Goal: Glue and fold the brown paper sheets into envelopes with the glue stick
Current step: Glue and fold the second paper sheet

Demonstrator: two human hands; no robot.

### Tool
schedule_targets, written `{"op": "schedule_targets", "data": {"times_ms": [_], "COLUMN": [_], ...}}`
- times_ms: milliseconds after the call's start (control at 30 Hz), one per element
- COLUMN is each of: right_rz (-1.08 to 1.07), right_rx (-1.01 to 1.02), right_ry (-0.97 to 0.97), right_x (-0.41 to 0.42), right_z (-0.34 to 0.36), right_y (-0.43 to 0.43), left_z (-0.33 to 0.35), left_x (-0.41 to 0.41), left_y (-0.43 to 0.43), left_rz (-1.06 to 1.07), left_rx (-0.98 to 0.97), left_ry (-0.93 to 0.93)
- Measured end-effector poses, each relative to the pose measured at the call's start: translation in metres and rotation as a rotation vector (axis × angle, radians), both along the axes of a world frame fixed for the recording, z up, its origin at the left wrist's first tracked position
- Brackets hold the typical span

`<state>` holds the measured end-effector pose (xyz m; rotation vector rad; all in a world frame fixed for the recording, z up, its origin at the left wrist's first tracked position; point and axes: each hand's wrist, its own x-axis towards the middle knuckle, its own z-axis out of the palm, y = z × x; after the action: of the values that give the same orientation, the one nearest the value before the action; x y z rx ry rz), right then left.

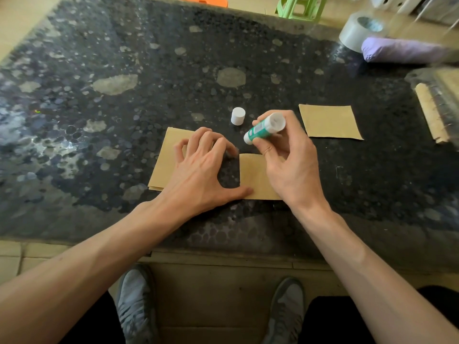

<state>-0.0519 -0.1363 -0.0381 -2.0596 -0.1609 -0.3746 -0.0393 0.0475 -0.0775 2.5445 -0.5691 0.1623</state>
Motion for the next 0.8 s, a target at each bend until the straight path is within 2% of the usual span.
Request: {"op": "schedule_targets", "data": {"times_ms": [233,467,800], "right_rz": [-0.037,0.026,0.061], "right_rx": [-0.068,-0.169,-0.135], "right_ry": [0.090,0.174,0.178], "right_x": [-0.008,-0.019,-0.032], "right_z": [0.002,-0.003,-0.002], "right_y": [-0.014,-0.022,-0.026], "left_z": [0.002,0.003,0.004], "left_x": [0.000,0.000,0.000], "left_y": [0.001,0.003,0.003], "left_rz": [-0.014,-0.031,-0.046], "left_rx": [0.024,0.049,0.064], "left_ry": [0.028,0.022,0.039]}}
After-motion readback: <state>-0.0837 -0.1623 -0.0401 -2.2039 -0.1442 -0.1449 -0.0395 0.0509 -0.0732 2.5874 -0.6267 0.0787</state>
